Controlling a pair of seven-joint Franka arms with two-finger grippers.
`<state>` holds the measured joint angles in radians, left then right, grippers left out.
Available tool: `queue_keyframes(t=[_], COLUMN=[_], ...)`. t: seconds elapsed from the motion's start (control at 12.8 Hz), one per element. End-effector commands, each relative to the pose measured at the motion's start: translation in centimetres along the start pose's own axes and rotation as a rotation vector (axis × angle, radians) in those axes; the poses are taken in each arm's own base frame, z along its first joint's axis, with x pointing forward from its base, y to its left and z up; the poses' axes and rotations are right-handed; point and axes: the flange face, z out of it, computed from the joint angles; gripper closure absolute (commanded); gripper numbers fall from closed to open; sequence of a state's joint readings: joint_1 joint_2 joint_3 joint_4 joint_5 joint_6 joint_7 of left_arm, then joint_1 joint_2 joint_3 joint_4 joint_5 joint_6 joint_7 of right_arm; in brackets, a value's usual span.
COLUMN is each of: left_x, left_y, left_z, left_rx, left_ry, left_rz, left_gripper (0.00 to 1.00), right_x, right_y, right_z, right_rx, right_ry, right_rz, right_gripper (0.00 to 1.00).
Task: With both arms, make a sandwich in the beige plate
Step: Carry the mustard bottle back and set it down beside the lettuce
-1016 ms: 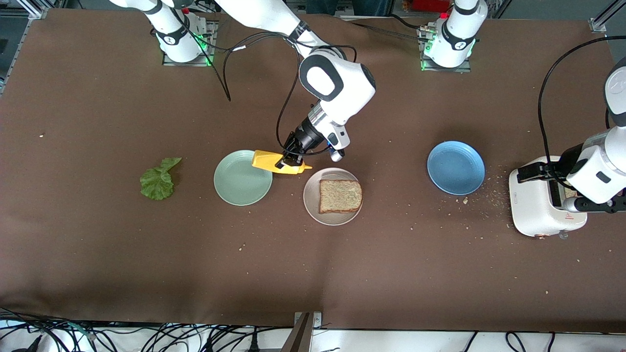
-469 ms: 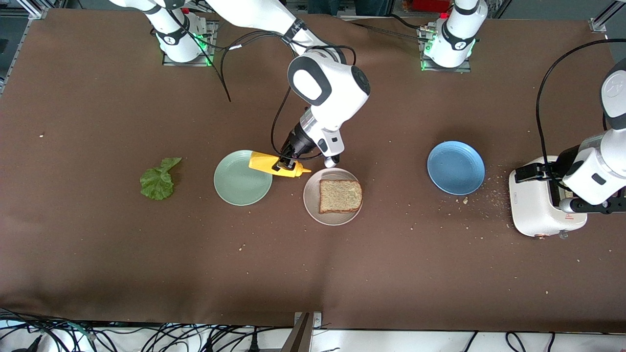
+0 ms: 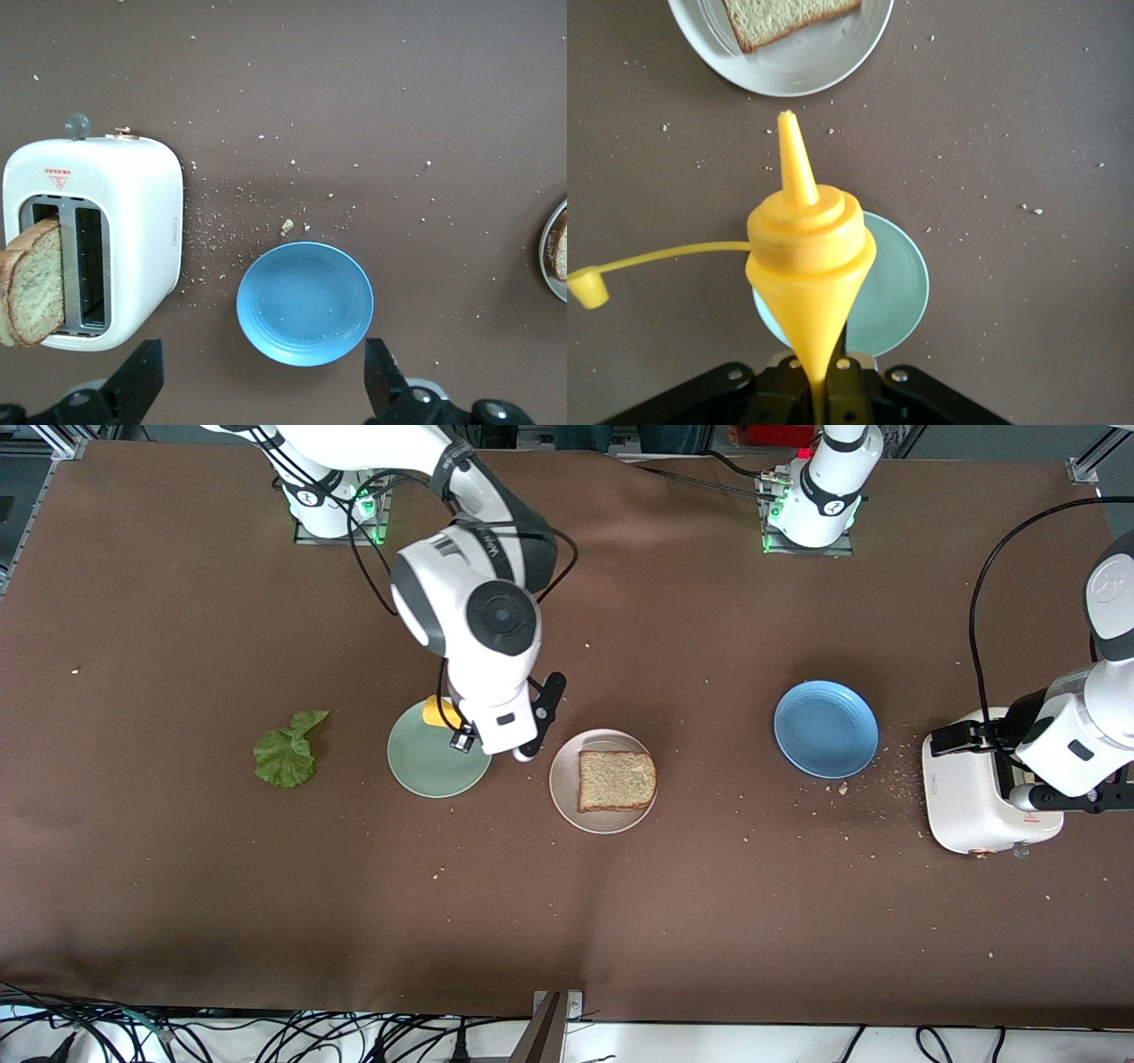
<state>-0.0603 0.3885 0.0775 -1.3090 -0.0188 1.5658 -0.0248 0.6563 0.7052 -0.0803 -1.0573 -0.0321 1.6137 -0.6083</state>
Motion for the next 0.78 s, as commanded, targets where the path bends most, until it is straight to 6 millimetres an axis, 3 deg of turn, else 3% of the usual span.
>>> queue_keyframes(t=[0.0,0.23,0.47,0.7], left_x=[-0.2,-0.2,-0.2,-0.2], left_y=[0.3,0.4,0.5,0.5], left_z=[0.0,0.1,0.1,0.1], left_rx=[0.032,0.032,0.032,0.032], left_ry=[-0.004,-0.005,-0.005,-0.005], left_rz=[0.019,0.018,0.018,0.018], left_gripper=[0.0,0.0,0.0,0.0], right_x=[-3.0,-7.6,-12.7,-19.6], right_y=[4.0,8.9,12.4,16.3], right_z=[-1.3,-1.2,0.9,6.5], right_rx=[0.147,0.254,0.359,0.47], right_ry=[0.191,0.357,0.522,0.762], right_rz=[-0.021,-0.079,-0.155,-0.242], right_gripper=[1.0,1.0,1.0,1.0])
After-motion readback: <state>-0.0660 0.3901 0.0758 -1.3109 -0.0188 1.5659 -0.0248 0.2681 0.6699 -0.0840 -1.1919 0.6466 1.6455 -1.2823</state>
